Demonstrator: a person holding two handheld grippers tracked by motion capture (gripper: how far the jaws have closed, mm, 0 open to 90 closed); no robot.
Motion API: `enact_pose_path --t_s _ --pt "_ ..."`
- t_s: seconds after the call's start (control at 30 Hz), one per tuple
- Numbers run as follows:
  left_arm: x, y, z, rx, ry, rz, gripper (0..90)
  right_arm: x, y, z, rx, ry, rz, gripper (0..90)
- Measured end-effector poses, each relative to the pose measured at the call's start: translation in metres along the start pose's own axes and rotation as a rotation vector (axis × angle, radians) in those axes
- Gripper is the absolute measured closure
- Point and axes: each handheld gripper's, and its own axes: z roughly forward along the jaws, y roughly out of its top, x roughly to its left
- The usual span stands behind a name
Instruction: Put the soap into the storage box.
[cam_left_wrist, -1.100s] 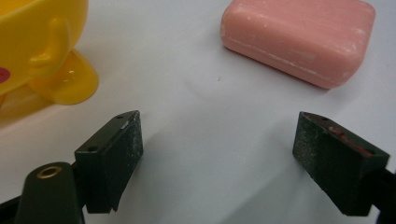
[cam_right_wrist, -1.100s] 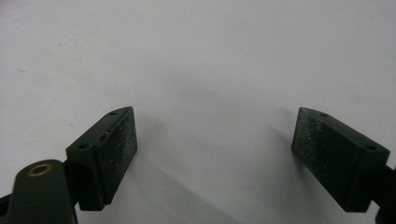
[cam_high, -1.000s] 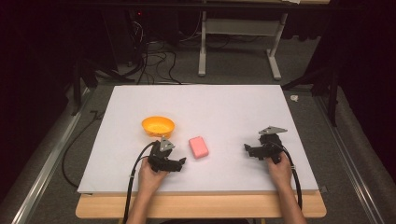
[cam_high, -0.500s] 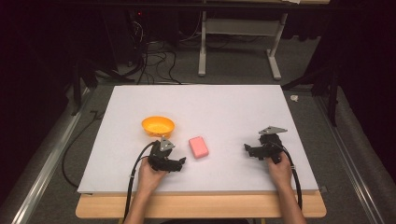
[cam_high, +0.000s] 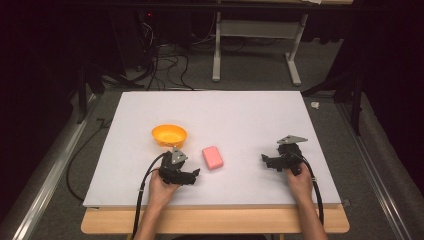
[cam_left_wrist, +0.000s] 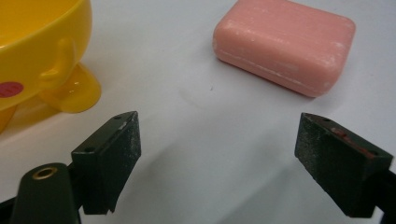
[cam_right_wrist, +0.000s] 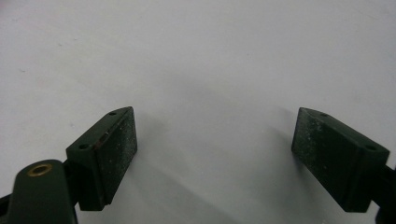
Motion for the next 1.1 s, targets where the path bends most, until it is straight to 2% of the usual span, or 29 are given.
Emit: enact_pose_path --t_s 0.2,0.3,0.53,0.87,1.1 --pt "-0.004 0.002 -0.005 -0.025 -0.016 0.002 14.9 0.000 0.000 0.000 0.000 0.000 0.000 14.8" --pt "-0.005 0.003 -0.007 -0.027 -0.042 0.005 14.8 0.000 0.000 0.000 0.000 0.000 0.000 14.8" --pt "-0.006 0.005 -0.011 -0.050 -0.071 -0.013 14.7 0.000 0.000 0.000 0.000 0.000 0.000 14.8" --pt "-0.017 0.019 -0.012 -0.066 -0.102 0.026 14.1 0.000 0.000 0.000 0.000 0.000 0.000 14.8" --pt "-0.023 0.031 -0.008 -0.051 -0.108 0.058 14.1 0.000 0.000 0.000 0.000 0.000 0.000 14.8"
